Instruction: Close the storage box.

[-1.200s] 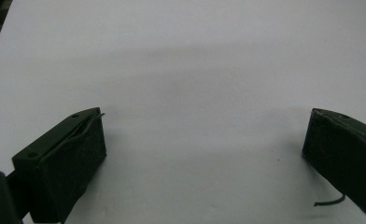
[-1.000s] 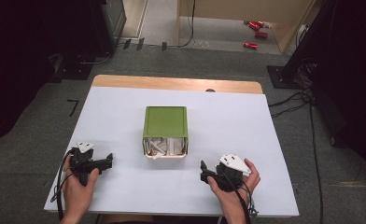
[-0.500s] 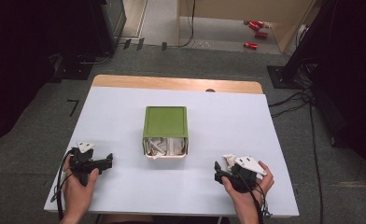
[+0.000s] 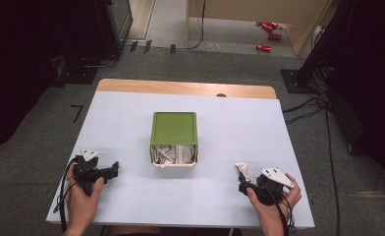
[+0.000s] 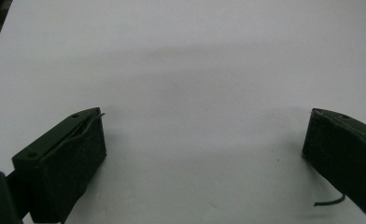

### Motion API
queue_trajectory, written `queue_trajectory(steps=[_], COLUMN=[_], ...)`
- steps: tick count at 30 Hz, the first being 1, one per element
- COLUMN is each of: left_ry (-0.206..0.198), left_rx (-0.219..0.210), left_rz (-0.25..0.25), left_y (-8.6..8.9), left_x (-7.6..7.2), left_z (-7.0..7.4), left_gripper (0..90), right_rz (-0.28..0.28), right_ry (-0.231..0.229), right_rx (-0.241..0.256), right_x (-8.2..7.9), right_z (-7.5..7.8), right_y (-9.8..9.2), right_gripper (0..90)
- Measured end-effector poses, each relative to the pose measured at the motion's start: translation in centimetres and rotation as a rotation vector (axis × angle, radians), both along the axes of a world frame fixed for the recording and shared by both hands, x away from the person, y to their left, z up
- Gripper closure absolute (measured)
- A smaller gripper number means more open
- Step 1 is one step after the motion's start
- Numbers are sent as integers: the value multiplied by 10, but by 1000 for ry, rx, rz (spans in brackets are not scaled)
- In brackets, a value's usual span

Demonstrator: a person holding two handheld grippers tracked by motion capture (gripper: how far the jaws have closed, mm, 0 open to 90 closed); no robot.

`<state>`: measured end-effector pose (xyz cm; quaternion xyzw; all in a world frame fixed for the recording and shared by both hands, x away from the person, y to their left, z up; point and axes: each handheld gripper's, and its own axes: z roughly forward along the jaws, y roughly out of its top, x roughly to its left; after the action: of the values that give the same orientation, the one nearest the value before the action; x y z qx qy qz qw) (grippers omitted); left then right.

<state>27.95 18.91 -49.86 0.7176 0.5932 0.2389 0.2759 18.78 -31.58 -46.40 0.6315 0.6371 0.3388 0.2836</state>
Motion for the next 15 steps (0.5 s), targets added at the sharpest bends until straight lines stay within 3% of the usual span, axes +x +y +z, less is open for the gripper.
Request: queue_trajectory(steps=[15], left_ry=[0], left_rx=[0], left_rz=[0], left_y=[0], left_x=[0], left_z=[0], left_gripper=[0], right_rz=[-69], right_ry=[50], right_rx=[-16], right_x=[-1], right_z=[-20], right_y=[-31], right_gripper=[130])
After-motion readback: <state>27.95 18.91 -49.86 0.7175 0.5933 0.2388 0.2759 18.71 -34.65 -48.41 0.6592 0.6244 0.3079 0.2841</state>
